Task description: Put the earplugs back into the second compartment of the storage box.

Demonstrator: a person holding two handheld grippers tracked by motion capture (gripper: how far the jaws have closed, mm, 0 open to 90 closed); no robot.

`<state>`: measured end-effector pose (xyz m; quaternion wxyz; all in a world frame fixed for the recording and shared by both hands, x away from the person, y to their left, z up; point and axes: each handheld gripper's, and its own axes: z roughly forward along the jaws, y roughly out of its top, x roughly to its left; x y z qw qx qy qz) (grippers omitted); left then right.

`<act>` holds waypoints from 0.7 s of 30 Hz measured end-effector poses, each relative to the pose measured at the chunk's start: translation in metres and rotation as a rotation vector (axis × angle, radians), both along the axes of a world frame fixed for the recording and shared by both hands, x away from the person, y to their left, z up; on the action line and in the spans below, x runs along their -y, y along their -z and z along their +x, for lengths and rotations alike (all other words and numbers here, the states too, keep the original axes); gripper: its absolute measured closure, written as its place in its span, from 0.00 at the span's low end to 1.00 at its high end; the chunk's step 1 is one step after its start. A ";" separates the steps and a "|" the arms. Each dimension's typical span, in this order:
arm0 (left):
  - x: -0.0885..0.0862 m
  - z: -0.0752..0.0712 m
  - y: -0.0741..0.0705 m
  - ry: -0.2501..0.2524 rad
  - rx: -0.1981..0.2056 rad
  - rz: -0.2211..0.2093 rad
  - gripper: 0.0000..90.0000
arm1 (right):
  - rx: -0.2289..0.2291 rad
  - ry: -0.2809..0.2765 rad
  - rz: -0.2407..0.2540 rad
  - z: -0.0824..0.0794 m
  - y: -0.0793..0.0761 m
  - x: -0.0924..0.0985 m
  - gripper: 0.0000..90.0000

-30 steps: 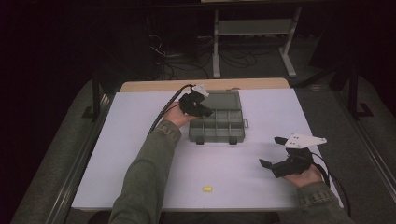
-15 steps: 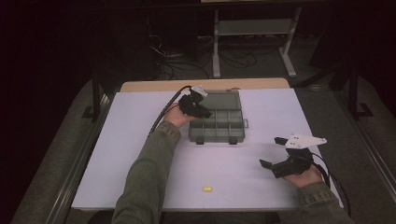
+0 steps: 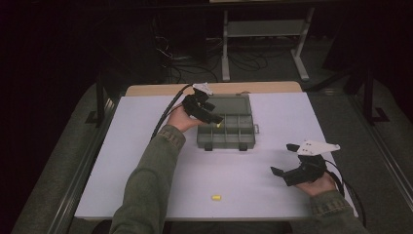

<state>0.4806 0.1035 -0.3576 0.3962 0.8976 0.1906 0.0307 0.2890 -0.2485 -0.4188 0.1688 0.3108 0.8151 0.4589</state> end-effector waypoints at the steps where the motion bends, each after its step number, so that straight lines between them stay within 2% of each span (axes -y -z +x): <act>1: -0.001 -0.001 -0.002 0.002 0.003 -0.004 0.27 | 0.000 0.000 0.000 0.000 0.000 0.000 0.00; 5: -0.003 -0.007 -0.010 0.001 0.018 -0.026 0.13 | 0.002 0.001 0.002 0.000 0.000 0.001 0.00; 9: -0.003 -0.014 -0.017 0.000 0.032 -0.039 0.03 | 0.000 0.004 0.001 0.001 0.000 0.001 0.00; 21: -0.002 -0.051 -0.036 0.075 0.095 -0.020 0.00 | 0.003 0.007 -0.001 0.000 0.000 0.000 0.00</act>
